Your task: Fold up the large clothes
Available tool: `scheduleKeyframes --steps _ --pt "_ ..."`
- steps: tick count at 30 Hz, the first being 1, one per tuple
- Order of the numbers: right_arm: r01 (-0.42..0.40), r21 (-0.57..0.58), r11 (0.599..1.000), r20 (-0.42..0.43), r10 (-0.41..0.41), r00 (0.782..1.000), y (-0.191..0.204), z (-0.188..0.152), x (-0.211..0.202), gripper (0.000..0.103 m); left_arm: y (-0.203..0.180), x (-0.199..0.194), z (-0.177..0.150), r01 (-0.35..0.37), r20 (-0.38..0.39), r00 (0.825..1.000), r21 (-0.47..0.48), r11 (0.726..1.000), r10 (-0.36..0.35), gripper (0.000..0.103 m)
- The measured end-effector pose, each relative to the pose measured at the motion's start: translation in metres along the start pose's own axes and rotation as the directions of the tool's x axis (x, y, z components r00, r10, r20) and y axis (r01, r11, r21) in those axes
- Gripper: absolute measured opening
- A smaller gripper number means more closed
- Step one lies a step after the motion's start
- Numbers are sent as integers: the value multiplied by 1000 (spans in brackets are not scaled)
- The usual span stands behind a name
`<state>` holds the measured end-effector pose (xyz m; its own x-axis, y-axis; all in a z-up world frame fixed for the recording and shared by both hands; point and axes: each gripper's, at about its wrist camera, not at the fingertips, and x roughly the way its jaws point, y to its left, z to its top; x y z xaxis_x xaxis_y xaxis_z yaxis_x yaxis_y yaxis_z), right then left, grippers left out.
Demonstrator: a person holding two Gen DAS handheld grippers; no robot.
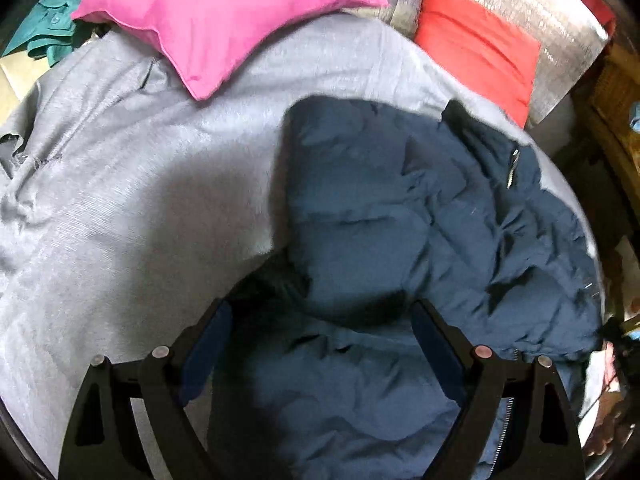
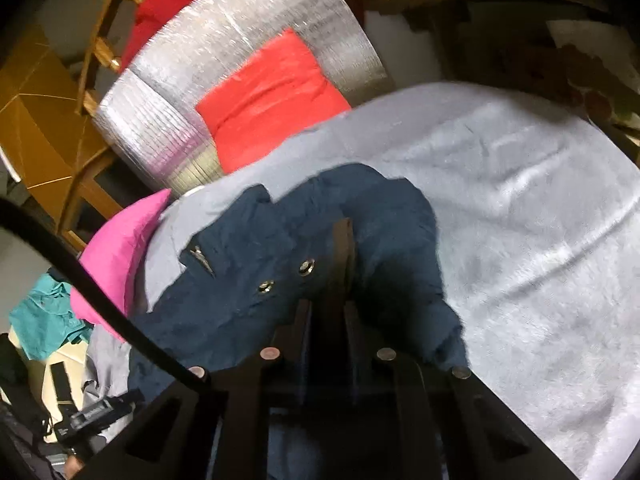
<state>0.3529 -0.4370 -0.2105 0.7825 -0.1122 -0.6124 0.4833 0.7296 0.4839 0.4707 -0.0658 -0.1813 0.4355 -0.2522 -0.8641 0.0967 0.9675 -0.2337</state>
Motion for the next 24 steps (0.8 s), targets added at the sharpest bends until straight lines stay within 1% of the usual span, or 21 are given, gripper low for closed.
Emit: scheduleKeyframes --steps 1,2,3,4,5,7,10,11,14,16,17,18,19,20,21,22,23,24 --pt "-7 29 1000 -27 8 1000 -10 2 1 23 3 -5 2 13 18 1000 -5 1000 -13 91" --pt "-19 74 997 -52 23 998 -21 4 1 42 6 -10 4 24 35 999 -11 1000 -23 91" --pt "-29 113 993 -59 35 998 -32 5 0 55 10 -14 6 35 53 998 -22 999 -34 91" --pt "-52 175 983 -47 61 997 -47 7 -4 79 14 -14 7 40 61 997 -36 999 -38 91" --pt "-81 222 972 -14 86 996 -60 8 -9 88 18 -13 9 45 63 997 -50 998 -42 91" --pt "-99 278 955 22 97 995 -79 12 -15 88 28 -3 11 63 47 997 -90 994 -59 91" --pt "-141 332 933 5 148 989 -98 13 -6 88 35 17 12 104 3 995 -129 986 -104 91" --pt "-154 344 926 -18 171 985 -101 12 3 88 35 21 11 119 -5 993 -130 984 -120 91" --pt "-166 328 930 -74 200 977 -94 8 27 88 25 25 12 110 20 994 -85 990 -109 91" --pt "-174 309 935 -122 221 968 -83 0 42 88 20 26 13 131 29 991 -75 989 -129 91" --pt "-162 285 945 -126 204 971 -76 -2 45 88 19 26 14 147 30 989 -82 986 -145 91" --pt "-160 248 956 -120 194 974 -68 -2 45 88 15 27 14 148 32 989 -85 985 -146 91" --pt "-175 230 957 -132 209 969 -60 -3 45 87 12 26 14 132 34 991 -76 988 -130 91" --pt "-193 219 956 -146 228 963 -52 -3 47 81 6 28 15 113 34 993 -60 992 -111 91" --pt "-190 200 961 -151 222 963 -45 -4 45 75 0 28 14 91 38 995 -35 995 -90 91" --pt "-158 156 975 -146 181 973 -36 -5 42 59 -2 26 14 81 43 996 -26 996 -80 91" --pt "-100 93 991 -132 112 985 -26 -5 38 46 -5 25 13 72 47 996 -20 997 -71 91" --pt "-73 60 996 -118 80 990 -21 -5 36 45 -6 25 13 62 47 997 -19 998 -61 90"
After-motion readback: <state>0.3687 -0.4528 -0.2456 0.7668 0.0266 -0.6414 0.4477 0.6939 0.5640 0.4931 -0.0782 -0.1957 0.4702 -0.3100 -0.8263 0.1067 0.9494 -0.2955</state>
